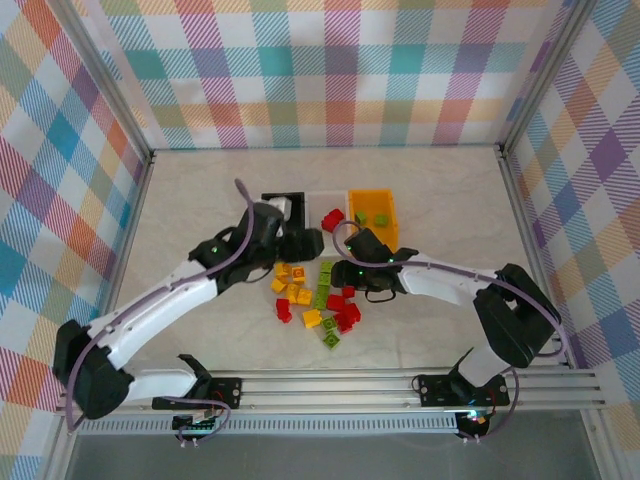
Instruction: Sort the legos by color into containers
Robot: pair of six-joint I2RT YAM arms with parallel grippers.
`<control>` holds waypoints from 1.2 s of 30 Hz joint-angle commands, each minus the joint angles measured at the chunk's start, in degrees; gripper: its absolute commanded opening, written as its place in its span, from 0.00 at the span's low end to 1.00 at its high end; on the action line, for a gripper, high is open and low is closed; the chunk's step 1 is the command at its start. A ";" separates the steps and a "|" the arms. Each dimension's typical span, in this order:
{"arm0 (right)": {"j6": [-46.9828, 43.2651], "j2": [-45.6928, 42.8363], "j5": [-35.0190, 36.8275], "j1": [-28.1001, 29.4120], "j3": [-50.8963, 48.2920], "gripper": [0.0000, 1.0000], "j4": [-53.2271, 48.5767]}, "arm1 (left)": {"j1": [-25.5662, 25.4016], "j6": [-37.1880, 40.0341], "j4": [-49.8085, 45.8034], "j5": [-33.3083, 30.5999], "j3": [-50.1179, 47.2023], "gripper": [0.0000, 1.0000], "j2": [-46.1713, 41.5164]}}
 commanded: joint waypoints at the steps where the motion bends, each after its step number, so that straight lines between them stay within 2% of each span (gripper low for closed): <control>1: -0.76 2.69 1.94 0.54 2.16 0.66 -1.70 | -0.35 -4.44 -1.03 -2.55 -7.20 1.00 -5.38; 8: 0.99 5.52 4.39 1.60 1.79 0.52 -3.69 | -0.35 -6.76 -3.55 -4.35 -14.71 1.00 -13.82; 11: 2.40 3.54 5.95 1.59 -0.97 0.41 -2.69 | -0.38 -7.10 -4.31 -5.00 -15.54 1.00 -14.64; 15: 3.23 -0.27 7.62 1.61 -4.13 0.31 -1.44 | -0.31 -7.53 -3.78 -5.87 -17.23 1.00 -16.14; 19: 1.76 -5.32 9.32 1.52 -4.63 0.25 -2.86 | -0.38 -6.91 -4.45 -6.37 -17.96 1.00 -16.33; 24: -2.56 -9.99 9.61 1.35 0.34 0.24 -5.36 | -0.33 -7.43 -4.57 -6.49 -20.10 1.00 -17.88; 28: -6.71 -4.86 9.62 0.15 10.34 0.26 -6.68 | -0.32 -7.82 -4.58 -6.11 -21.78 1.00 -19.47; 36: -10.02 14.55 9.35 -4.46 30.36 0.27 -7.31 | -0.37 -8.20 -6.16 -5.19 -22.85 1.00 -20.11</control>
